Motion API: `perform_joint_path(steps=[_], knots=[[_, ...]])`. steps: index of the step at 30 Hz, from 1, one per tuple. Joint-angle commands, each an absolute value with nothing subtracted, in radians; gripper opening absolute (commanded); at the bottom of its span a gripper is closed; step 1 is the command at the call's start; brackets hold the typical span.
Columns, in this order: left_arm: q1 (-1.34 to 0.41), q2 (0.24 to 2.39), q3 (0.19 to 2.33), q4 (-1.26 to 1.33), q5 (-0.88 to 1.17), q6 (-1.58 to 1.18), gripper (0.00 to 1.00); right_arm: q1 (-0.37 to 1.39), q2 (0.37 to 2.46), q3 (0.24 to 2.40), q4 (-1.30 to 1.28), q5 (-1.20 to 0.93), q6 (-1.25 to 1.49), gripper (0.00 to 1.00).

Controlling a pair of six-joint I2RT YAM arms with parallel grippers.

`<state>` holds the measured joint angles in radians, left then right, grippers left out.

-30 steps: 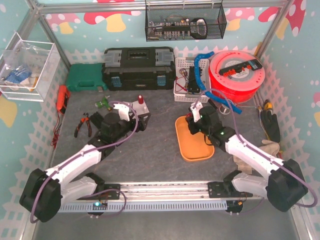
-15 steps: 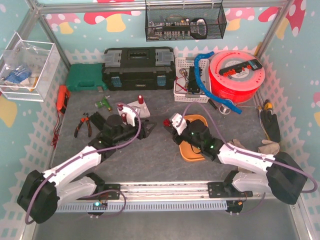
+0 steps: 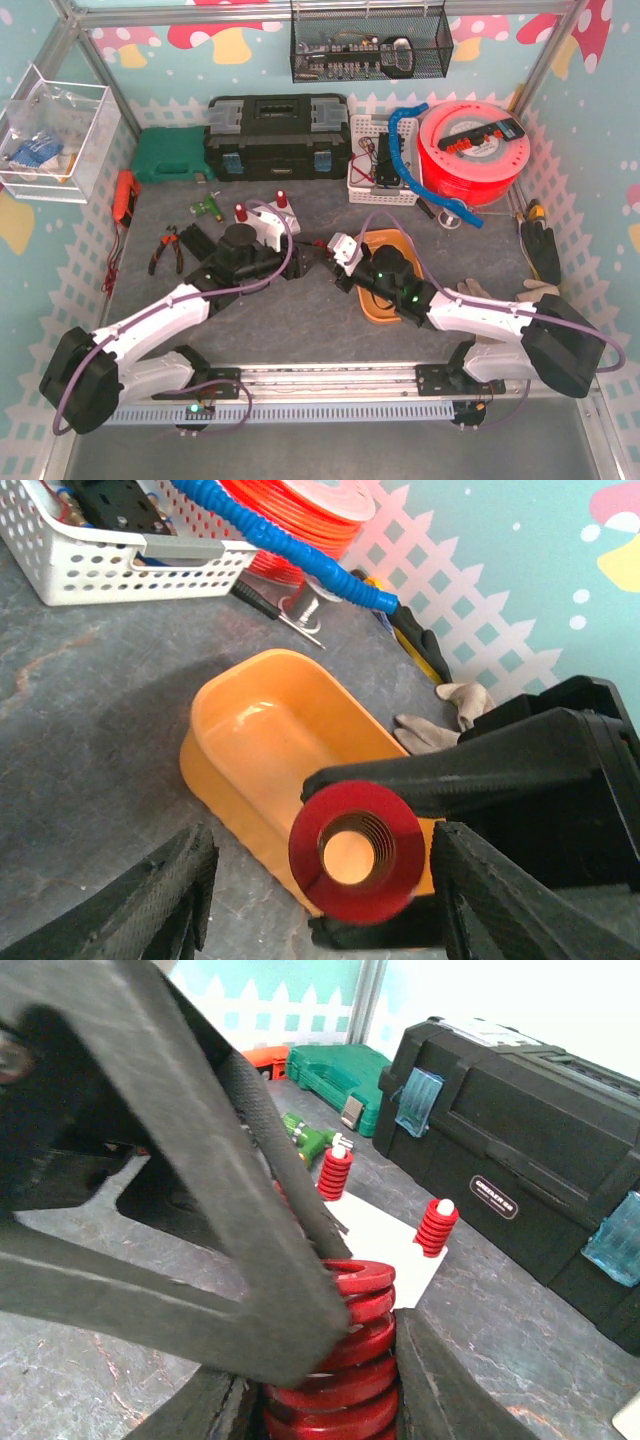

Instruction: Install the large spring

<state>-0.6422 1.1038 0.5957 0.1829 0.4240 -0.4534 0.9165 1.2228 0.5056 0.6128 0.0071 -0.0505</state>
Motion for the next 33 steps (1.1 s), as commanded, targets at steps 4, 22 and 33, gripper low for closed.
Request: perform_joint_path(steps=[4, 22, 33], knots=[[-0.646, 1.136, 0.64, 0.179, 0.48, -0.478, 0.55, 0.954, 1.228, 0.484, 0.732, 0.006, -0.117, 0.0], [-0.642, 1.086, 0.649, 0.087, 0.496, -0.548, 0.0, 0.959, 1.307, 0.53, 0.693, 0.044, -0.132, 0.35], [-0.557, 1.028, 0.776, -0.134, 0.288, -0.502, 0.0, 0.957, 1.328, 0.457, 0.759, 0.134, 0.075, 0.96]])
